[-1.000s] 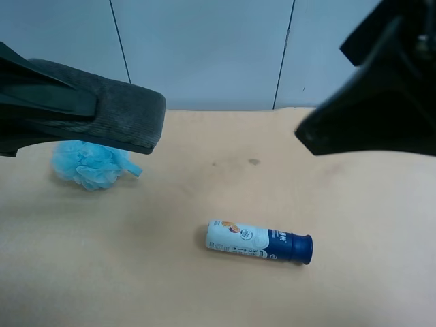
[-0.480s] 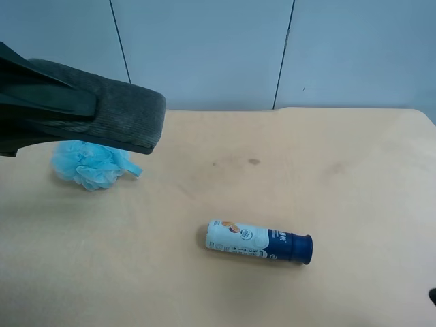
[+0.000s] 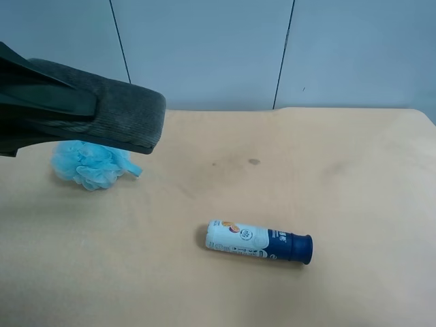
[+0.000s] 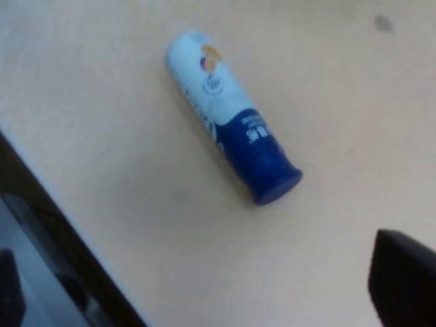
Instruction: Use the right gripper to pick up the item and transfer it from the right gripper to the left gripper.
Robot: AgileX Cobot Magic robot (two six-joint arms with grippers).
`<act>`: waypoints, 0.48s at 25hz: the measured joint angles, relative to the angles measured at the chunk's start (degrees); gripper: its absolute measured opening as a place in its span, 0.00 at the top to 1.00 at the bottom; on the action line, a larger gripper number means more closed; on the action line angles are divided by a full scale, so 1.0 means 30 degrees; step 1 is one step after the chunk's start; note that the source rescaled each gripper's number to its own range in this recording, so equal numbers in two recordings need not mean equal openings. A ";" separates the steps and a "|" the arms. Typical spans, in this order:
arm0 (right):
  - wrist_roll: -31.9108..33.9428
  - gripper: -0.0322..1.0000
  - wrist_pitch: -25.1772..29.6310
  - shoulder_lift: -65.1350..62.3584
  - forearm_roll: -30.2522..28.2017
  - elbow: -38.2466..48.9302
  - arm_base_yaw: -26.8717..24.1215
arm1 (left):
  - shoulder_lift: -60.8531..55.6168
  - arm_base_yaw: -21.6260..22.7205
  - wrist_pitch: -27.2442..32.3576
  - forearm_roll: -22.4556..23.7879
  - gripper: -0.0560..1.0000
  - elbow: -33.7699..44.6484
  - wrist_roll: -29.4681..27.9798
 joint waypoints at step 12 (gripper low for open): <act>0.0000 0.00 -0.0218 -0.0797 0.0118 0.0057 0.0000 | 0.0000 0.0000 0.0000 0.0000 0.93 0.0000 0.0295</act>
